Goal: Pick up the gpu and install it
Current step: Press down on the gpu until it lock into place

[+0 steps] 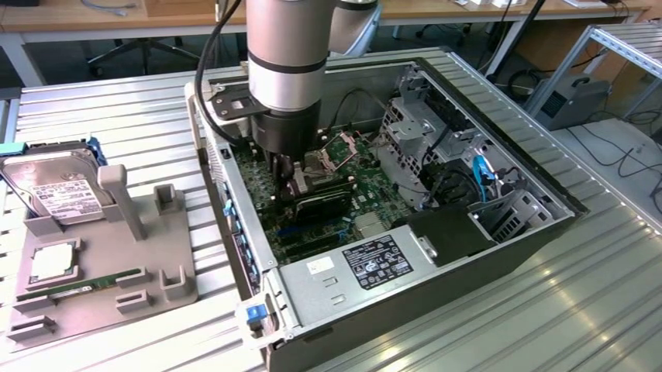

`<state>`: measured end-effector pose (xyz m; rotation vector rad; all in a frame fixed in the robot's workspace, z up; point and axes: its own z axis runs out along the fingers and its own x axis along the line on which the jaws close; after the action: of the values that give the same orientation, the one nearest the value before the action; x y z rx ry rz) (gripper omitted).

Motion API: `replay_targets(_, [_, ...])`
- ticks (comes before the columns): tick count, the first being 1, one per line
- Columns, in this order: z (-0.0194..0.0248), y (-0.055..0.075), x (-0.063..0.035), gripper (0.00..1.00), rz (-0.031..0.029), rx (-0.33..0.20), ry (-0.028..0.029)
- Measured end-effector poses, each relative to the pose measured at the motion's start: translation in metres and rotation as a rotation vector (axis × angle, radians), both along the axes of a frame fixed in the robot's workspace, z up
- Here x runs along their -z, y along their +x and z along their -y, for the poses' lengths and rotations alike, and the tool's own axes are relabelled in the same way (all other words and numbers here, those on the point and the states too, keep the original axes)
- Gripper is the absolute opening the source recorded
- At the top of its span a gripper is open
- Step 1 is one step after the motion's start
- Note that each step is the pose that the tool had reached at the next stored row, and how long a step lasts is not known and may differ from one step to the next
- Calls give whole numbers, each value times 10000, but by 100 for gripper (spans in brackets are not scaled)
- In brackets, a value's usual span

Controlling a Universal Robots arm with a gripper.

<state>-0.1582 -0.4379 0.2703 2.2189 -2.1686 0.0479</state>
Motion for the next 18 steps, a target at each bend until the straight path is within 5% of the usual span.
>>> replay_targets(9, [7, -6, -6, 11, 4, -2, 5])
replay_targets(18, [5, 0, -171, 11, 5, -2, 6])
